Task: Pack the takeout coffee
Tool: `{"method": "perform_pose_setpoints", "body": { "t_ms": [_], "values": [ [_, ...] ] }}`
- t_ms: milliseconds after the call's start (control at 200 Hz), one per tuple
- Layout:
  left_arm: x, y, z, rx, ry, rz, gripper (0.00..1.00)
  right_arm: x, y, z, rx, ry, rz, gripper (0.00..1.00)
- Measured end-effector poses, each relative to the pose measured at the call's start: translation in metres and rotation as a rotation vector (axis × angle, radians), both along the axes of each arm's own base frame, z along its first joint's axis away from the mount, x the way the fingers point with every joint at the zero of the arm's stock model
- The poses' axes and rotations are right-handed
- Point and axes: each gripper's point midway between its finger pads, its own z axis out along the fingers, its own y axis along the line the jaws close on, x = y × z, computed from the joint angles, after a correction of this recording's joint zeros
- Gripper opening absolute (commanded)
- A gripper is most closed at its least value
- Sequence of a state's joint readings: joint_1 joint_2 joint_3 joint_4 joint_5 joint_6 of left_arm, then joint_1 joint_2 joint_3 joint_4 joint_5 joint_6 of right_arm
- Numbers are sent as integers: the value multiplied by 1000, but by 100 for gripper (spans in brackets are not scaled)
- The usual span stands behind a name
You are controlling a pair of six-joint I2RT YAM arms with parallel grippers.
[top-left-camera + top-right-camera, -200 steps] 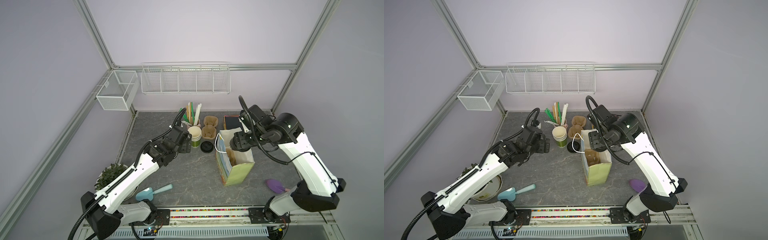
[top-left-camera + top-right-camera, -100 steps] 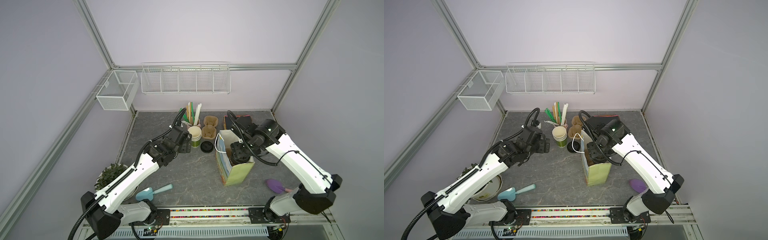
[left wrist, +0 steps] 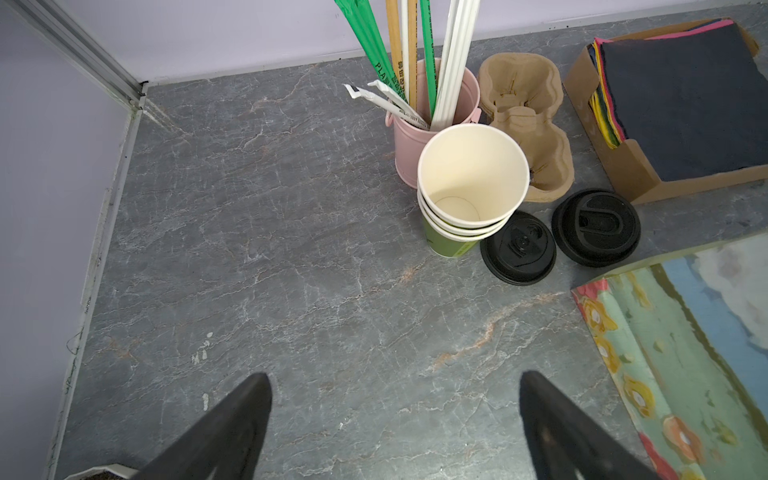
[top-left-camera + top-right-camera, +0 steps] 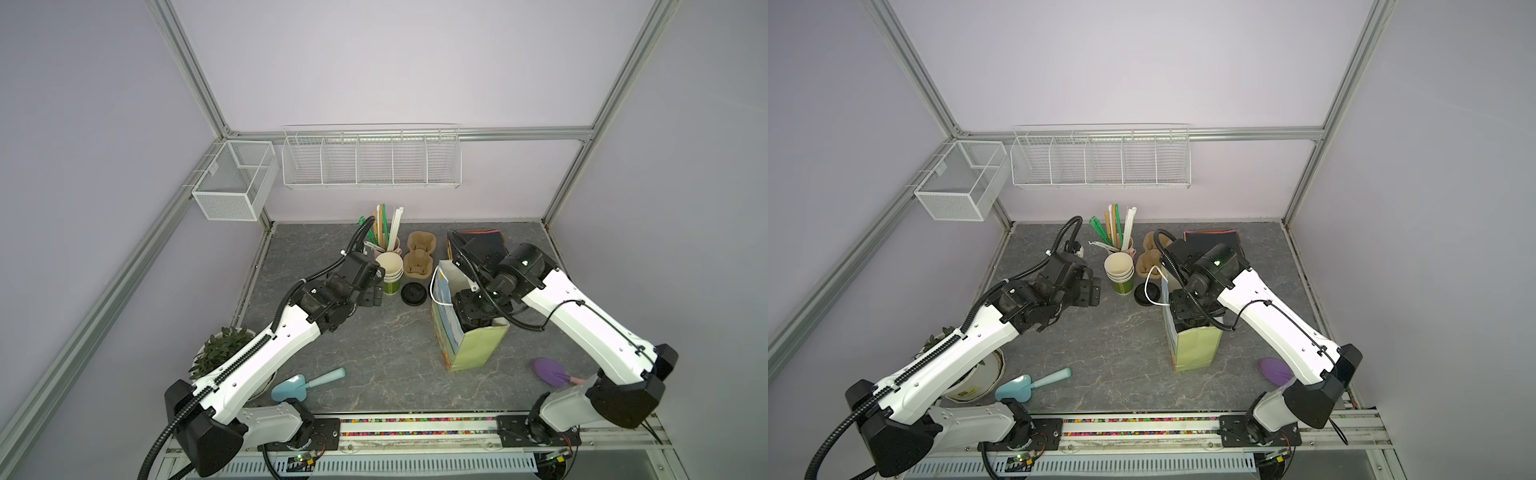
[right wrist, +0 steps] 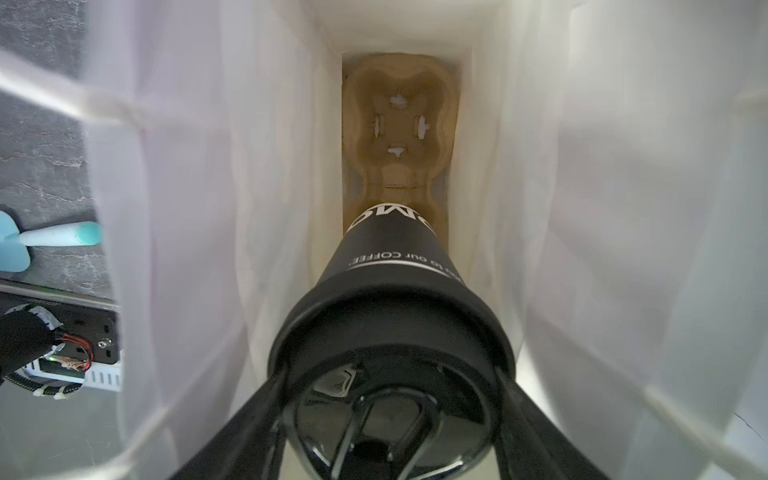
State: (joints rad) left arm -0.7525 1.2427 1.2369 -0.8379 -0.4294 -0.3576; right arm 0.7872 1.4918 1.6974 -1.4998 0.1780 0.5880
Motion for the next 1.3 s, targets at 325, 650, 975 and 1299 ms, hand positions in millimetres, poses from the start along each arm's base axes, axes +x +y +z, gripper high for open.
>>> {"method": "perform_pose_setpoints", "body": {
  "t_ms": [325,650,975,1299],
  "values": [
    [0,0,0,1,1,0,94,-3,1,-13,-15,44,-1,73],
    [0,0,0,2,2,0,94,-8,-2,-32,-34,91,-7,72],
    [1,-1,-3,7,7,-1,94,-8,0,-39,-33,102,-6,72],
    [1,-1,-3,9,7,-2,93,-8,-4,-47,-38,118,-22,71]
  ]
}}
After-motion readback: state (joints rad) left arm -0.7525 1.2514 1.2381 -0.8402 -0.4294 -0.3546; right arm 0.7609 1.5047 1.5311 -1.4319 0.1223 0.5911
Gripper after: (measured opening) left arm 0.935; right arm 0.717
